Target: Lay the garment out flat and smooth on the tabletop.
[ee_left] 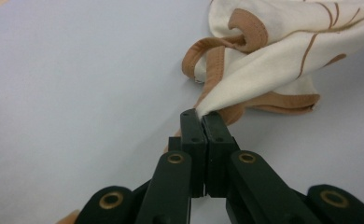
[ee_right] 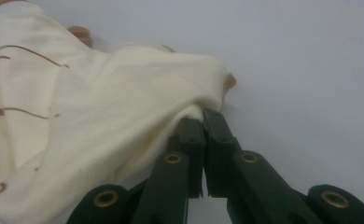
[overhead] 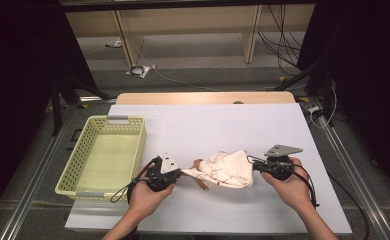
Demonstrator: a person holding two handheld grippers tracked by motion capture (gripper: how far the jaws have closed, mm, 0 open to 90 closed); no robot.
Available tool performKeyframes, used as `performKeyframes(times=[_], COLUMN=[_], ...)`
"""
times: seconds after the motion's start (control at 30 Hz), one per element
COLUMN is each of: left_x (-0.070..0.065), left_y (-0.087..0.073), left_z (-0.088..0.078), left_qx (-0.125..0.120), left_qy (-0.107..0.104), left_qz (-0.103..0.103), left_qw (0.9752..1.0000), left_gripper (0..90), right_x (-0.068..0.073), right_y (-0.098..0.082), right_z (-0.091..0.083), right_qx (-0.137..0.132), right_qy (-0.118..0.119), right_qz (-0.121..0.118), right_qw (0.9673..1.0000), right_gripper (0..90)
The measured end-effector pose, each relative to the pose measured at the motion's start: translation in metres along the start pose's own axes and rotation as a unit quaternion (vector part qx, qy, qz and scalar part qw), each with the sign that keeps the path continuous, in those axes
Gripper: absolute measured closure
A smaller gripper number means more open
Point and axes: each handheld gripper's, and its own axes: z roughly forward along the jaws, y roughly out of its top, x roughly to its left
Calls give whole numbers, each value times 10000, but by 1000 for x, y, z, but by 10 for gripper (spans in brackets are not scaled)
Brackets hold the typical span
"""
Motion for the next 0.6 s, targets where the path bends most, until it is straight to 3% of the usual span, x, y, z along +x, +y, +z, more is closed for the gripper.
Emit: performKeyframes(times=[0.13, 0.23, 0.4, 0.5, 0.6], left_x=[-1, -3, -6, -7, -7], left_y=[5, 8, 8, 8, 8], left_z=[7, 10, 11, 10, 9], left_qx=[22, 36, 70, 48, 35], left_qy=[-30, -54, -65, -66, -59], left_qz=[5, 8, 63, 77, 84], left_qw=[10000, 10000, 9999, 9999, 9999], left_gripper=[885, 883, 881, 881, 881], right_x=[-11, -14, -11, -9, -10], right_y=[-6, -9, -7, -3, -3], right_z=[1, 2, -2, -8, -13], right_qx=[287, 540, 429, 300, 469], right_qy=[-344, -420, -472, -580, -827], right_qz=[332, 432, 154, 84, 96], right_qw=[9984, 9967, 9978, 9978, 9954], right_gripper=[881, 860, 720, 694, 703])
